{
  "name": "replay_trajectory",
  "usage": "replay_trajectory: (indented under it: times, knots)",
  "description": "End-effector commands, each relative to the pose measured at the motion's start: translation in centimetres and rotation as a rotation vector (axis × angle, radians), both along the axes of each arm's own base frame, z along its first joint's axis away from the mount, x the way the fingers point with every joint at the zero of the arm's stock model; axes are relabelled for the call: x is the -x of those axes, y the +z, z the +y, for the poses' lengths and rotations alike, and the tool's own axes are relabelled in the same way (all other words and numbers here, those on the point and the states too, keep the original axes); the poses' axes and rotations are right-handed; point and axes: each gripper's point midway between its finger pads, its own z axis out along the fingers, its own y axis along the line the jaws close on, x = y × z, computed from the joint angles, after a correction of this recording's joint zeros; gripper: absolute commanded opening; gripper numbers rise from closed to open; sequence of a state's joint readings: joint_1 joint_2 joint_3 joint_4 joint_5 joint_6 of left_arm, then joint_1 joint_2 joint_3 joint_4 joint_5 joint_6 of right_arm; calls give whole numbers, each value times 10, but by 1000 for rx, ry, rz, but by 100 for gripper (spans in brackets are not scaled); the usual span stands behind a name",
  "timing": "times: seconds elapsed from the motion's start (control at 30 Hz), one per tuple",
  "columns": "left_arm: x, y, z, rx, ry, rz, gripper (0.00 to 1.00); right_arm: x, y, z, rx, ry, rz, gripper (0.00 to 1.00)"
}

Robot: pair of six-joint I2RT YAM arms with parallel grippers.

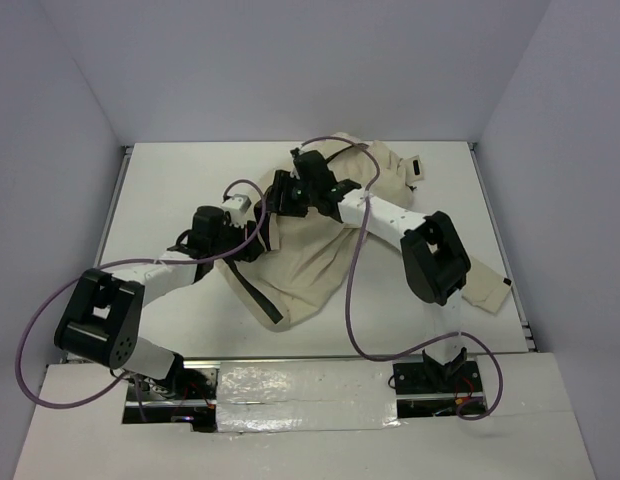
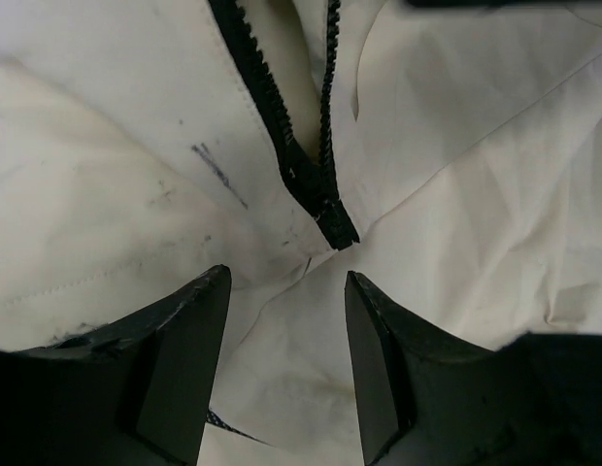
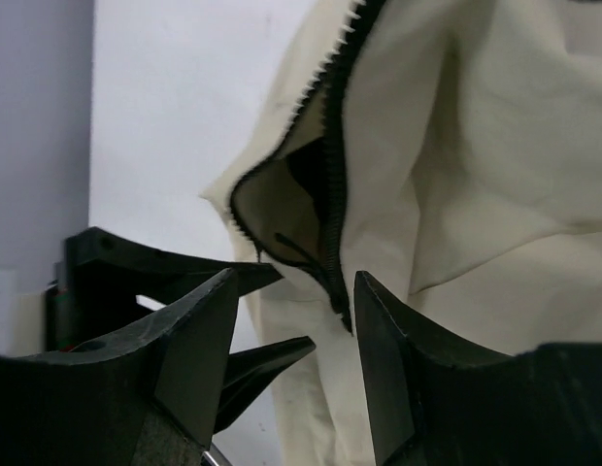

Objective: Zip up the jacket

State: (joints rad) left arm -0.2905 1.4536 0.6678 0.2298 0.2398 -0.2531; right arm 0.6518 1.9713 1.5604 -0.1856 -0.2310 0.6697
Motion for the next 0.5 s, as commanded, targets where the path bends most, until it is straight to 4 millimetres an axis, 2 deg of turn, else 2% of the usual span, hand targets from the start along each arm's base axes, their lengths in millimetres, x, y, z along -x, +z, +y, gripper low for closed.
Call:
replay_trajectory:
  times: [0.0,0.2,0.27,0.37,0.47]
  knots:
    - [-19,11,-2,-30,-20,-107,64,-13,-3,8,-27,-23,-6,59]
    - [-21,2,-15,3,-64,-98,74,-20,-13,14,-38,-15,2,59]
    - [-18,-11,-15,-8,-72,-62,77,-25,-18,11,-50,-31,18,59]
    - [-18,-23,-16,-3,-56,-17,78,-32,-24,8,-63,-44,32,59]
    - [-25,-21,-23,25,-70,-27,76,-34,-29,9,-58,-29,35,59]
